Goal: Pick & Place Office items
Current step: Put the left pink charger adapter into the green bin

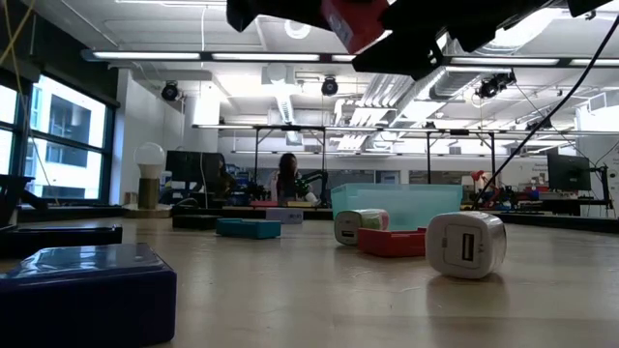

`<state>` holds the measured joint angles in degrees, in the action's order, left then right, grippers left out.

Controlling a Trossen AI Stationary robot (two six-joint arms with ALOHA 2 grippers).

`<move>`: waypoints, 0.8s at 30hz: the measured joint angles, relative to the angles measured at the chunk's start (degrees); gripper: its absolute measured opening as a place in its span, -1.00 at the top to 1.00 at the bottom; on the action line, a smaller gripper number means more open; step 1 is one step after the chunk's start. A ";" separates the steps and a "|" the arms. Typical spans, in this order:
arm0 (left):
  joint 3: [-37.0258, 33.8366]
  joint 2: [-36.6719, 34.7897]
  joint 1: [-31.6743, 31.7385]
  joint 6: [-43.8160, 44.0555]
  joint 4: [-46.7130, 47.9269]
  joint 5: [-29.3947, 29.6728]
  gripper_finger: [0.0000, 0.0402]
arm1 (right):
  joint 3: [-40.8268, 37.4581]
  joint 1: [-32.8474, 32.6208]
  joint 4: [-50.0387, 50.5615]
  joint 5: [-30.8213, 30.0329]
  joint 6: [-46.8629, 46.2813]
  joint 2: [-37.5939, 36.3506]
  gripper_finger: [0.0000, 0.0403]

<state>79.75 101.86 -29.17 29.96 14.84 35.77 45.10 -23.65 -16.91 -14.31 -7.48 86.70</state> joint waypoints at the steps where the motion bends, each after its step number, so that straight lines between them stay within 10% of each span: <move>1: 0.00 0.00 0.21 -0.02 -0.47 -0.25 0.27 | 0.00 0.01 -0.05 -0.02 0.11 0.00 -0.59; 16: 0.00 0.00 2.82 -2.61 -3.77 -3.30 0.27 | 0.00 0.06 -0.04 1.34 1.52 0.00 -0.57; 24: 0.00 0.00 2.82 -2.61 -3.72 -3.28 0.27 | 0.00 0.12 -0.07 1.38 1.52 0.00 -0.22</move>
<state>79.75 101.86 -26.35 27.35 11.12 32.49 45.10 -23.53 -16.97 -12.93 -5.96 86.70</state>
